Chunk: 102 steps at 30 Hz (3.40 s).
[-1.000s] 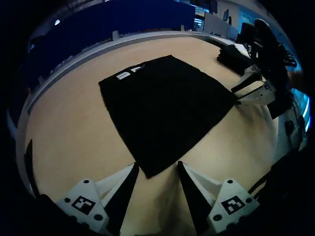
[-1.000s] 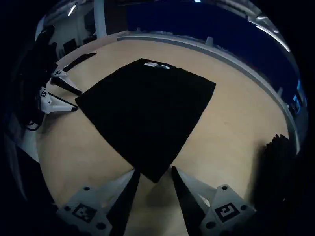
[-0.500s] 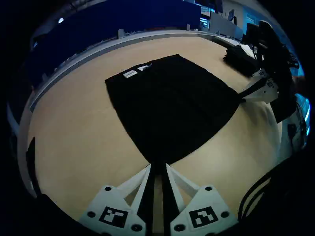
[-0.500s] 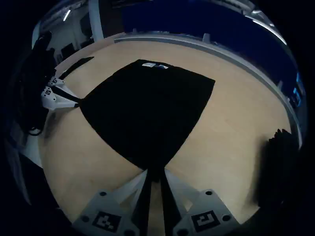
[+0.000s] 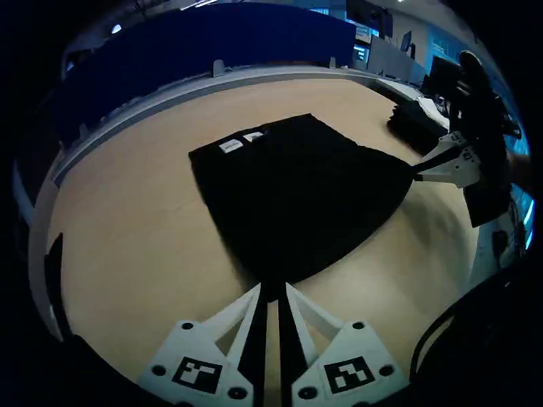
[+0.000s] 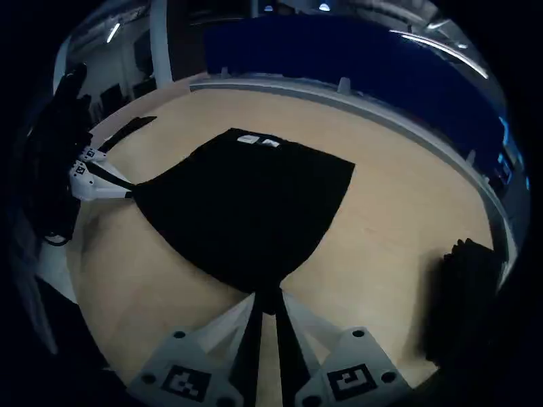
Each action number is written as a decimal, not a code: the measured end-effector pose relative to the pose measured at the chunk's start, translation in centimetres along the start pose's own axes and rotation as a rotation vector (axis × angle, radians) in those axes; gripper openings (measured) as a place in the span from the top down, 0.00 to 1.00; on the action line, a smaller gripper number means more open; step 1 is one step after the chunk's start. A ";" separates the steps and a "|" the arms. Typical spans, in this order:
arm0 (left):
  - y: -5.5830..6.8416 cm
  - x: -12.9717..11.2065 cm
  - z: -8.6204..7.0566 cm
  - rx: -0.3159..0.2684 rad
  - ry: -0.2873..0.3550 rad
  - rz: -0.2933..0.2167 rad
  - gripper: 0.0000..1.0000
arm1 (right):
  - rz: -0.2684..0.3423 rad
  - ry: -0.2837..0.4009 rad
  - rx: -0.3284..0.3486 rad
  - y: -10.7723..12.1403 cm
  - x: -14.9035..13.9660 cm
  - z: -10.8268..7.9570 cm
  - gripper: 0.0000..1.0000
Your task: Fold towel
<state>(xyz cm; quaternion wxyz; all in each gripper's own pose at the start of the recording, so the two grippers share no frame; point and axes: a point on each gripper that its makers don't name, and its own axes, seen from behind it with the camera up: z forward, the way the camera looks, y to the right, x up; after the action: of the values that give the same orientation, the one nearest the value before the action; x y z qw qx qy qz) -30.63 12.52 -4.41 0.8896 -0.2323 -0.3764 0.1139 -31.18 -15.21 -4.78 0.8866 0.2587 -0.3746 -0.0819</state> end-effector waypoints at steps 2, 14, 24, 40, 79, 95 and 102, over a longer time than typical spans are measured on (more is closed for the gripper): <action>-0.1 0.7 -0.6 0.008 0.010 -0.007 0.90 | -0.003 0.024 -0.005 0.1 1.2 -0.4 0.88; 0.2 4.4 -4.4 0.020 0.066 -0.053 0.90 | -0.034 0.106 -0.032 -0.1 5.4 -4.1 0.88; 0.4 6.2 -7.2 0.013 0.096 -0.097 0.90 | -0.036 0.117 -0.014 -0.8 6.6 -7.2 0.87; -0.1 7.0 -6.8 0.016 0.108 -0.120 0.90 | -0.050 0.105 -0.001 -1.1 7.5 -7.6 0.88; -4.5 10.0 4.2 0.106 0.097 -0.085 0.90 | 0.021 -0.032 -0.036 6.0 8.4 3.4 0.88; -5.3 9.9 7.3 0.136 0.097 -0.063 0.86 | 0.029 -0.044 -0.121 7.2 7.9 6.0 0.86; -6.3 9.7 7.8 0.158 0.071 -0.072 0.76 | 0.017 -0.054 -0.156 7.8 7.7 6.6 0.80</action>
<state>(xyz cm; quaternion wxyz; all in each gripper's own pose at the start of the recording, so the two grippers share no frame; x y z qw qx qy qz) -29.46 13.32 9.44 0.9215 -0.1515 -0.3425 0.1031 -30.77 -13.84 7.92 0.8942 0.1836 -0.3930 -0.1104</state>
